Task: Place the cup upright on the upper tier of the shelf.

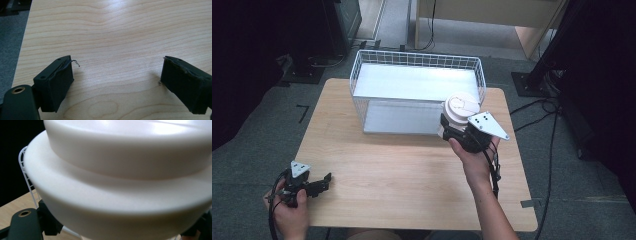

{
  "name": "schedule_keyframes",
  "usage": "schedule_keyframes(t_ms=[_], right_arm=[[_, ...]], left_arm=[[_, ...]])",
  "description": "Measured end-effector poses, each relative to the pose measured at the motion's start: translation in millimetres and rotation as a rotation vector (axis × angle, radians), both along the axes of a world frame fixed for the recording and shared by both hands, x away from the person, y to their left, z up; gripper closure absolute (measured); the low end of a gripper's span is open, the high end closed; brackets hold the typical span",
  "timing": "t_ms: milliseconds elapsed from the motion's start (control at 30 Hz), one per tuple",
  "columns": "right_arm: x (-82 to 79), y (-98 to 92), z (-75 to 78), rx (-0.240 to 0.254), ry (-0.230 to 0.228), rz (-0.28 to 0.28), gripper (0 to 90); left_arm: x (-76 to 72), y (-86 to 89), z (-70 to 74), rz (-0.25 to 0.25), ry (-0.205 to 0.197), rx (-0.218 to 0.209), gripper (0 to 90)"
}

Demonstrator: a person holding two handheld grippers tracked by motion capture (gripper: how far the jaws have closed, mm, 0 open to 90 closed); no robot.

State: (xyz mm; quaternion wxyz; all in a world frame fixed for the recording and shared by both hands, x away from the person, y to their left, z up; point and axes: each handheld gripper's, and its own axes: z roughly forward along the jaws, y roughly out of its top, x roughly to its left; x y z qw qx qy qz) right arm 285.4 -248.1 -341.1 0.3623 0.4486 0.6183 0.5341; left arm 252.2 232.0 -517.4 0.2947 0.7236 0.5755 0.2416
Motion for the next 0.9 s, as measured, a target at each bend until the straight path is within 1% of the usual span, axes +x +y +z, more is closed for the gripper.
schedule_keyframes(t_ms=[167,267,500,533,900], right_arm=[[2.3,2.2,5.9,0.005,-0.033,-0.018,16.1],[4.2,2.8,9.2,0.013,-0.039,-0.026,16.1],[10.3,3.1,18.7,0.008,-0.068,-0.039,16.1],[10.5,3.7,20.5,0.012,-0.064,-0.039,16.1],[20.8,9.4,41.8,-0.012,-0.124,-0.042,16.1]], left_arm=[[0.0,0.0,0.0,0.000,0.000,0.000,11.2],[0.0,0.0,0.0,0.000,-0.001,0.000,11.2],[0.0,0.0,0.0,0.000,0.000,0.000,11.2],[0.0,0.0,0.0,0.000,0.000,0.000,11.2],[0.0,-0.1,0.0,0.000,0.000,-0.001,11.2]])
